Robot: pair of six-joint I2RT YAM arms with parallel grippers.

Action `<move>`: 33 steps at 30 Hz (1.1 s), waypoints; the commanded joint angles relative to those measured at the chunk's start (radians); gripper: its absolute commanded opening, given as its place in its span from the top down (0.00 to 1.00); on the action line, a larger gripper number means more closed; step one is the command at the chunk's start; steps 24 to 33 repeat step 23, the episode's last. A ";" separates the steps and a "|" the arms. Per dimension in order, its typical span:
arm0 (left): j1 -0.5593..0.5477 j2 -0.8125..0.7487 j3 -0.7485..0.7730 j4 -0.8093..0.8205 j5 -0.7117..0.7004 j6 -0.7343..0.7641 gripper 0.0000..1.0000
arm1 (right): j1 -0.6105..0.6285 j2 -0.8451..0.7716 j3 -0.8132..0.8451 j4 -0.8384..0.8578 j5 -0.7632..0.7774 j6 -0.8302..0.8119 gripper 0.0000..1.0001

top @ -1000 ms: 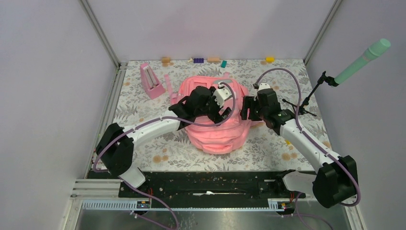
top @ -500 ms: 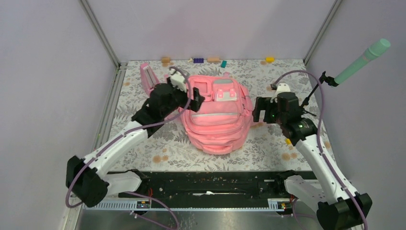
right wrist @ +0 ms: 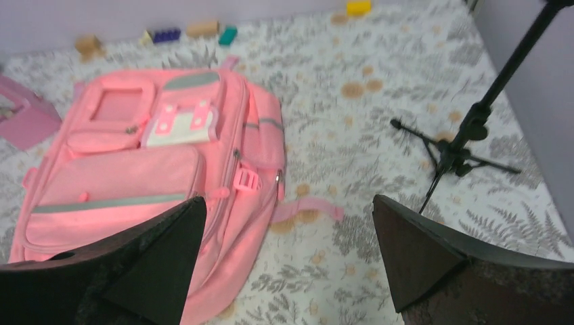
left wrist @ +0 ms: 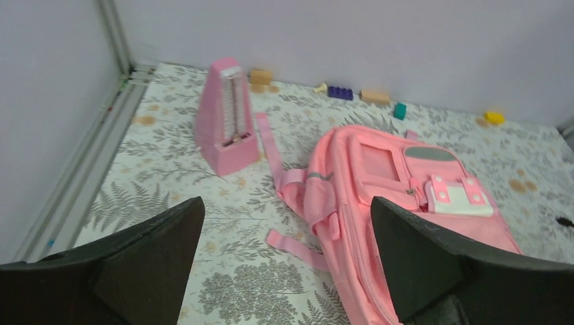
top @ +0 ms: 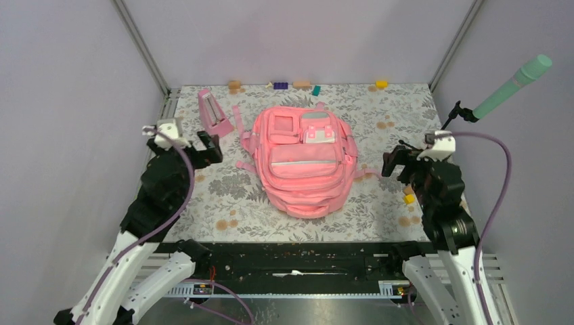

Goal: Pack the student bag
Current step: Reset both arms

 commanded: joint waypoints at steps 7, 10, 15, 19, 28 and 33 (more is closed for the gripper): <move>0.001 -0.265 -0.156 -0.047 -0.182 0.030 0.01 | -0.004 -0.344 -0.327 0.399 0.112 -0.098 0.00; 0.001 -0.289 -0.163 -0.046 -0.175 0.029 0.01 | -0.004 -0.348 -0.323 0.392 0.118 -0.101 0.00; 0.001 -0.285 -0.160 -0.048 -0.181 0.031 0.01 | -0.004 -0.329 -0.305 0.367 0.117 -0.107 0.00; 0.001 -0.284 -0.160 -0.048 -0.180 0.030 0.01 | -0.004 -0.334 -0.303 0.362 0.114 -0.108 0.00; 0.001 -0.285 -0.157 -0.055 -0.188 0.021 0.01 | -0.004 -0.335 -0.302 0.362 0.115 -0.108 0.00; 0.001 -0.285 -0.157 -0.055 -0.188 0.021 0.01 | -0.004 -0.335 -0.302 0.362 0.115 -0.108 0.00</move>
